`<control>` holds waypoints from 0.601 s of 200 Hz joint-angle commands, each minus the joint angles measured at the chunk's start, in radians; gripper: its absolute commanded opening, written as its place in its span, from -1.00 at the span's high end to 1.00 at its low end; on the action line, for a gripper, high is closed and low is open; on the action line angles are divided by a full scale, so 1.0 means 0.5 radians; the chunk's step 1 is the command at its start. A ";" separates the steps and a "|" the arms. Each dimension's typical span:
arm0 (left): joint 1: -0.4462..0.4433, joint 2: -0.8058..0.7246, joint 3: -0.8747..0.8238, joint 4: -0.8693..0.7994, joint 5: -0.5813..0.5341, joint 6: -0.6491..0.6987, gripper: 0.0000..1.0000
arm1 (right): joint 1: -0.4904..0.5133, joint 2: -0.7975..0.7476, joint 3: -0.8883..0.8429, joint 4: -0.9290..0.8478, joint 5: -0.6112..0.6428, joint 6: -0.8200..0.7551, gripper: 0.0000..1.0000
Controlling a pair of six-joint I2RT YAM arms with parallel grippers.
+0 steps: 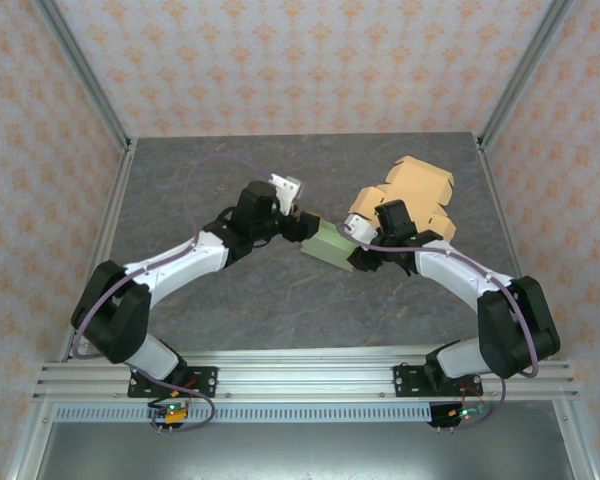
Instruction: Fold the paper box
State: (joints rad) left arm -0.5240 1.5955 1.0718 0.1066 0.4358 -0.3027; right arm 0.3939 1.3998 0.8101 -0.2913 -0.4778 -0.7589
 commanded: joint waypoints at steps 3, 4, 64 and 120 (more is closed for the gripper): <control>0.065 0.042 0.051 0.022 0.202 -0.417 -0.99 | 0.016 0.034 0.052 -0.105 -0.018 -0.012 0.18; 0.067 0.047 0.057 0.018 0.208 -0.423 -0.99 | 0.015 0.034 0.052 -0.106 -0.022 -0.012 0.18; 0.092 0.089 0.057 -0.029 0.513 -0.694 -0.80 | 0.014 0.088 0.084 -0.147 -0.070 -0.024 0.19; 0.081 0.073 -0.035 0.084 0.600 -0.831 -0.60 | 0.007 0.127 0.113 -0.163 -0.059 -0.016 0.20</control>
State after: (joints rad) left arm -0.4774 1.6600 1.0729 0.1032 0.6827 -0.6643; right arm 0.3939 1.4376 0.8524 -0.3225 -0.4976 -0.7631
